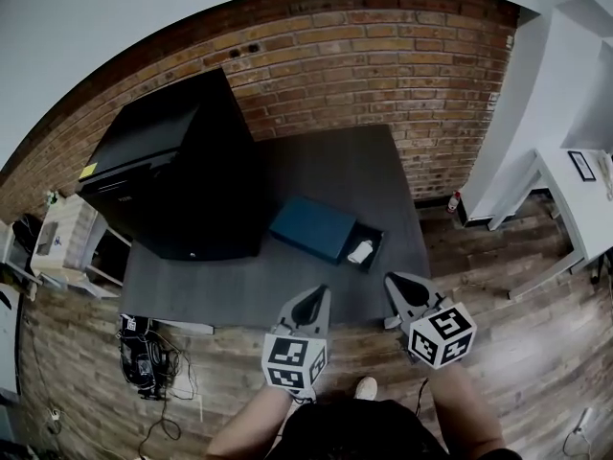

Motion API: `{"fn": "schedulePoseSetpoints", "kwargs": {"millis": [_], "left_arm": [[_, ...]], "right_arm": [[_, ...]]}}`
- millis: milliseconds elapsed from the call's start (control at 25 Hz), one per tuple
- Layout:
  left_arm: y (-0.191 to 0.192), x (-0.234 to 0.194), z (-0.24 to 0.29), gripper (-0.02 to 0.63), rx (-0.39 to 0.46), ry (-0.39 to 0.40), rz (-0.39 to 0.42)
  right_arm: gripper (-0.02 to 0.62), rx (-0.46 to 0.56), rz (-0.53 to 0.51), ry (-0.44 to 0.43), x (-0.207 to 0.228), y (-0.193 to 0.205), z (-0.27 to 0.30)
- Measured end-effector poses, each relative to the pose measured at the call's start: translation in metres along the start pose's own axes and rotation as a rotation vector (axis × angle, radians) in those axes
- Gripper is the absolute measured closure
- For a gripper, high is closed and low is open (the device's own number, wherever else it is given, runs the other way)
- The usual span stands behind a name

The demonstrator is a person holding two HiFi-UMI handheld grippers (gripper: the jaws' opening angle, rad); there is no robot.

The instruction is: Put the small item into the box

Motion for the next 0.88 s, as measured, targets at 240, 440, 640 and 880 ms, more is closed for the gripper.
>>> {"fn": "schedulePoseSetpoints", "kwargs": {"millis": [240,440,640,880], "left_arm": [[0.0,-0.016,-0.02,0.572,0.009,0.041,0.026],[0.009,-0.024,-0.033,0.572,0.017,0.088,0.032],[0.014,-0.032,-0.048,0.572,0.034,0.124,0.024],[0.027,-0.037,-0.063,0.572,0.037,0.167,0.009]], "right_arm": [[0.577,0.024,0.032,0.029,-0.022,0.008,0.009],[0.577,0.029,0.047,0.066,-0.04,0.023,0.013],[0.577,0.028,0.051,0.109,-0.058,0.035,0.01],[0.577,0.025,0.052,0.157,-0.076,0.05,0.002]]}}
Point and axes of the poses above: the fingertips, and each gripper's own axes: z forward along the fingers, x to its right, y out of its underside, the point moved 3 cm from there along -z, backward along the fingers, and after that the axes turned 13 degrees about z, right-handed, at the moved point
